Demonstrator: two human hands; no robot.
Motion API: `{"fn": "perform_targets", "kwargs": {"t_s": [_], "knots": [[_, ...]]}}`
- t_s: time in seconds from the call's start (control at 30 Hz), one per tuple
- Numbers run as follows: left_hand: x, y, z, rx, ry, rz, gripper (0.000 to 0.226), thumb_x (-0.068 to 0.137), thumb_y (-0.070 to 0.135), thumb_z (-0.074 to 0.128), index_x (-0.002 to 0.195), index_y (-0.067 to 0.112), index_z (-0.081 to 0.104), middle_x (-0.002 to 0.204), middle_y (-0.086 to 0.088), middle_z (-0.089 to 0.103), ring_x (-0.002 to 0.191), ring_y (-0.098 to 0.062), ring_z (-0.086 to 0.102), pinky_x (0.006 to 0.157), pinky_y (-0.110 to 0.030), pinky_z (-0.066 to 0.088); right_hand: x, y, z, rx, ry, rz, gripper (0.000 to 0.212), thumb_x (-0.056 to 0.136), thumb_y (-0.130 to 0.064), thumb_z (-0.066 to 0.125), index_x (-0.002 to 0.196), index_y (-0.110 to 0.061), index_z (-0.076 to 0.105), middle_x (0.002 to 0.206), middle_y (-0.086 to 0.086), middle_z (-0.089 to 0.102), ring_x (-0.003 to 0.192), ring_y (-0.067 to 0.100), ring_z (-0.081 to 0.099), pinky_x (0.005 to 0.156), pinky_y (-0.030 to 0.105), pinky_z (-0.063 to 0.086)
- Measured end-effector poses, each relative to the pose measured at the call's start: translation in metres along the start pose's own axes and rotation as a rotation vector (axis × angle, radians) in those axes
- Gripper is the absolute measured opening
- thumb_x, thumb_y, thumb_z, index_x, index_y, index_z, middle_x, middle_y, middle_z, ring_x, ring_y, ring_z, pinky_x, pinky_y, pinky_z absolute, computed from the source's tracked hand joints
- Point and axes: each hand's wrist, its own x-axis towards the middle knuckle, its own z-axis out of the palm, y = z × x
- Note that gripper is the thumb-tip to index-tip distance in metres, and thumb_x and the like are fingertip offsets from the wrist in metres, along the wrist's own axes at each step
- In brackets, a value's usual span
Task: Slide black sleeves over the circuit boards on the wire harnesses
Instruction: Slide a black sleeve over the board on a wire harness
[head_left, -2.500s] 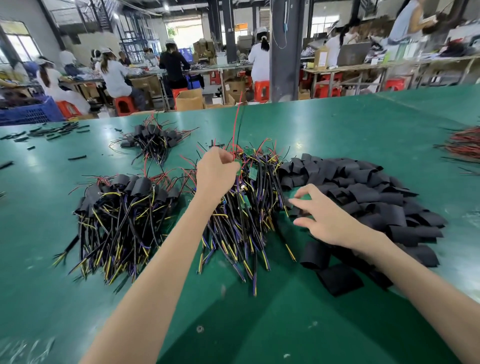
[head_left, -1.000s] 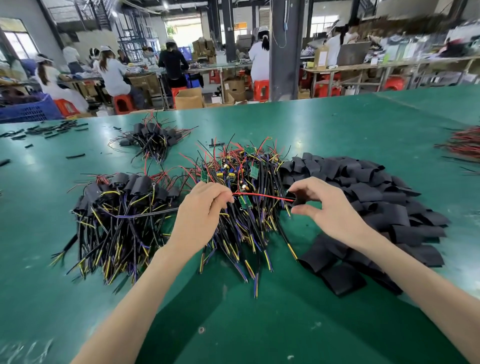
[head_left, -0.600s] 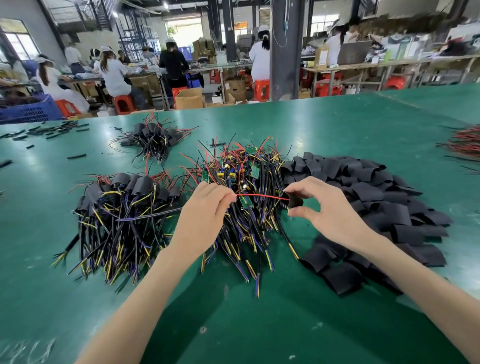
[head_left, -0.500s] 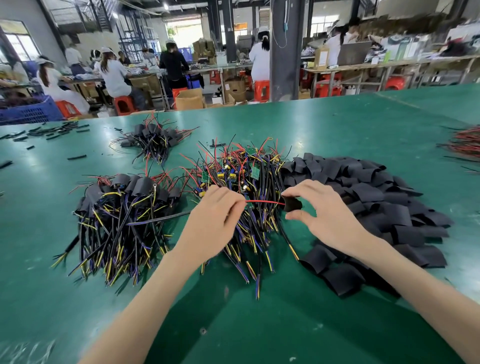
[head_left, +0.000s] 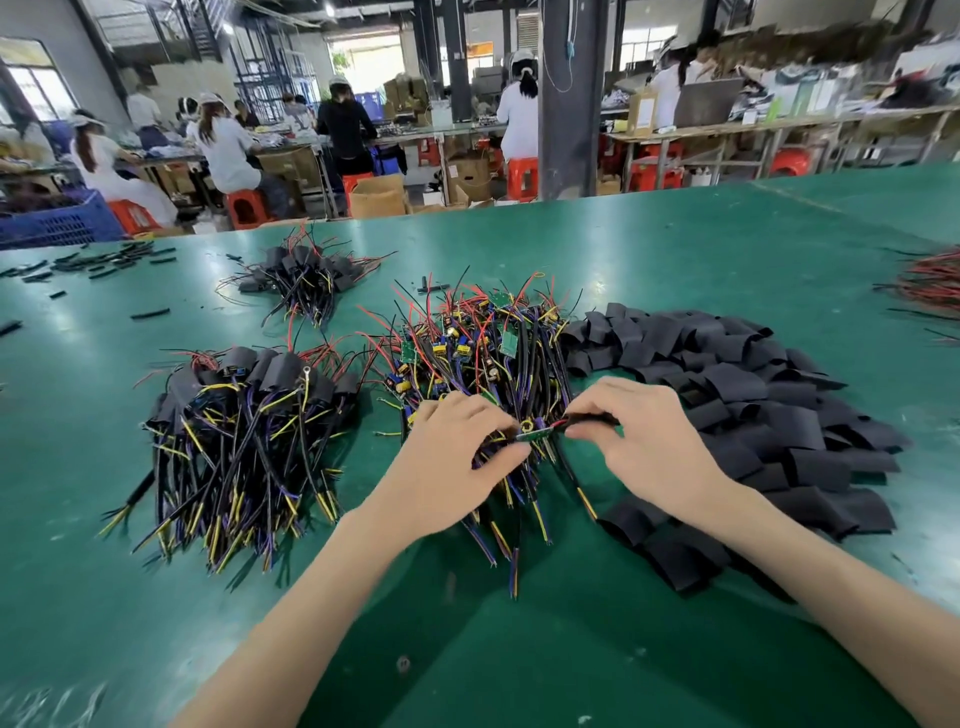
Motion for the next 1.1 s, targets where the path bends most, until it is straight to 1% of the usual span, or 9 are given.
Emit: {"fn": "perform_targets", "kwargs": {"t_s": [0.07,0.17,0.3,0.43,0.5,0.63,0.8,0.93,1.1], "knots": [[0.000,-0.002,-0.001,0.007,0.011,-0.022,0.018,0.093,0.033,0.058,0.096,0.018,0.068,0.094,0.012,0.064,0.094,-0.011,0.050,0.090,-0.029,0.024,0.000,0.000,-0.002,0.005,0.011,0.002,0.010,0.072,0.000,0.076,0.077,-0.004,0.069,0.071,0.003,0.063,0.063,0.016,0.053,0.063,0.027,0.040],[0.000,-0.001,-0.003,-0.082,0.029,-0.039,0.013,0.094,0.023,0.057,0.088,0.016,0.066,0.080,0.009,0.066,0.082,-0.013,0.055,0.095,-0.033,0.029,0.001,0.001,-0.003,-0.003,-0.023,-0.032,0.011,0.074,-0.003,0.075,0.085,-0.003,0.070,0.077,0.004,0.063,0.068,0.019,0.054,0.068,0.028,0.041],[0.001,0.002,-0.006,-0.021,0.057,0.001,0.015,0.095,0.021,0.054,0.086,0.014,0.064,0.078,0.010,0.066,0.079,-0.016,0.054,0.089,-0.030,0.032,0.001,0.003,-0.006,-0.012,-0.092,-0.039,0.028,0.076,-0.013,0.076,0.103,-0.006,0.069,0.091,0.000,0.063,0.081,0.019,0.057,0.079,0.031,0.043],[0.001,0.005,-0.008,-0.008,0.064,0.016,0.014,0.095,0.020,0.055,0.085,0.014,0.063,0.076,0.012,0.062,0.079,-0.015,0.050,0.084,-0.026,0.031,0.002,0.004,-0.008,-0.013,-0.063,-0.016,0.033,0.075,-0.016,0.077,0.106,-0.009,0.069,0.097,0.002,0.063,0.079,0.018,0.055,0.079,0.031,0.043],[0.000,0.006,-0.009,-0.021,0.066,0.014,0.014,0.095,0.020,0.054,0.085,0.014,0.062,0.074,0.012,0.060,0.079,-0.015,0.049,0.085,-0.027,0.032,0.001,0.002,-0.008,-0.052,-0.047,-0.033,0.033,0.075,-0.016,0.077,0.106,-0.009,0.069,0.098,0.002,0.063,0.079,0.020,0.057,0.079,0.035,0.046],[-0.001,0.007,-0.011,-0.066,0.066,-0.007,0.014,0.096,0.020,0.053,0.086,0.014,0.062,0.072,0.012,0.058,0.078,-0.012,0.043,0.086,-0.023,0.030,-0.001,-0.002,-0.007,-0.115,0.010,-0.099,0.036,0.074,-0.015,0.079,0.107,-0.008,0.068,0.100,0.004,0.062,0.078,0.025,0.061,0.072,0.041,0.052],[-0.001,0.009,-0.013,-0.117,0.034,-0.037,0.016,0.097,0.019,0.052,0.086,0.013,0.063,0.073,0.008,0.059,0.080,-0.013,0.043,0.085,-0.023,0.029,-0.003,-0.005,-0.006,-0.243,0.055,-0.194,0.033,0.075,-0.013,0.078,0.106,-0.010,0.067,0.100,0.003,0.062,0.074,0.026,0.062,0.064,0.035,0.053],[-0.001,0.010,-0.013,-0.173,0.022,-0.063,0.015,0.096,0.019,0.052,0.085,0.015,0.062,0.074,-0.001,0.058,0.080,-0.012,0.042,0.084,-0.017,0.026,-0.003,-0.006,-0.004,-0.286,0.056,-0.204,0.034,0.075,-0.010,0.078,0.106,-0.009,0.066,0.098,0.006,0.063,0.073,0.028,0.063,0.061,0.035,0.054],[-0.001,0.012,-0.013,-0.251,0.008,-0.091,0.017,0.096,0.018,0.052,0.081,0.018,0.060,0.073,-0.002,0.058,0.079,-0.012,0.044,0.081,-0.014,0.026,-0.004,-0.003,-0.003,-0.268,0.028,-0.195,0.042,0.074,-0.010,0.078,0.113,-0.008,0.064,0.098,0.008,0.060,0.066,0.029,0.060,0.055,0.037,0.053]]}}
